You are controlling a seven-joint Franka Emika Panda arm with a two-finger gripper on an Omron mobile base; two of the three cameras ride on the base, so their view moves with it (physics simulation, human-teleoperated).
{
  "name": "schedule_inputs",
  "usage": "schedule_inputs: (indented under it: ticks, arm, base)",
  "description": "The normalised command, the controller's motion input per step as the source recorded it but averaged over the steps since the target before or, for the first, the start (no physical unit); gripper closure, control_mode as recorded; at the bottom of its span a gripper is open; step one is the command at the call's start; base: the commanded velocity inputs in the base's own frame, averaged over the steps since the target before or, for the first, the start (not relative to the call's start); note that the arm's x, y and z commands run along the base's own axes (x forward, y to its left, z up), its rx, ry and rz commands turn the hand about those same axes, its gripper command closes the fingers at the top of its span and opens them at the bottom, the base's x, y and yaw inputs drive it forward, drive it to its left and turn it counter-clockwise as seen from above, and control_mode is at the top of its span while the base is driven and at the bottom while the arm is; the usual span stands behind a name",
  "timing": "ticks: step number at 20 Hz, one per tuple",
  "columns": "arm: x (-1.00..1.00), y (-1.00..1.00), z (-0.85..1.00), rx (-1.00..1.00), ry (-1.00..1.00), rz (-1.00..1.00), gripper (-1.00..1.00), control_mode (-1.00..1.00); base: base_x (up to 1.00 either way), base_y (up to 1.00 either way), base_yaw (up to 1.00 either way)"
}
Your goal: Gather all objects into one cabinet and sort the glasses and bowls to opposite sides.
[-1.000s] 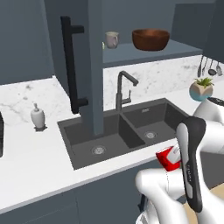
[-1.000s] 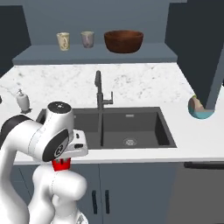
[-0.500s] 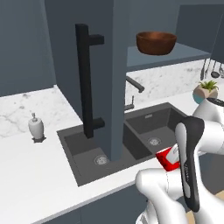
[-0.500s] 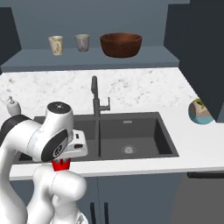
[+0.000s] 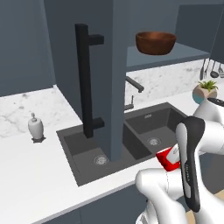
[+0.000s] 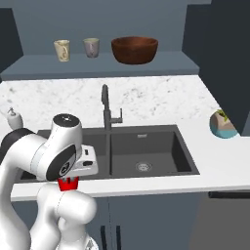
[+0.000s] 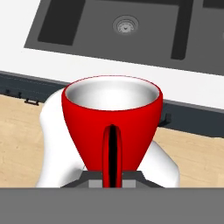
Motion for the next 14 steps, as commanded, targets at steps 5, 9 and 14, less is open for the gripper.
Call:
schedule_inputs:
  ticks: [5,9,14]
  arm:
    - [0.00,0.00,0.00,0.00,0.00,0.00,1.00,1.00]
    - [0.00,0.00,0.00,0.00,0.00,0.00,1.00,1.00]
    - [0.00,0.00,0.00,0.00,0.00,0.00,1.00,1.00]
  base:
    - [0.32,0.00,-0.01]
    - [0.26,-0.02,0.00]
    - [0.15,-0.52,-0.01]
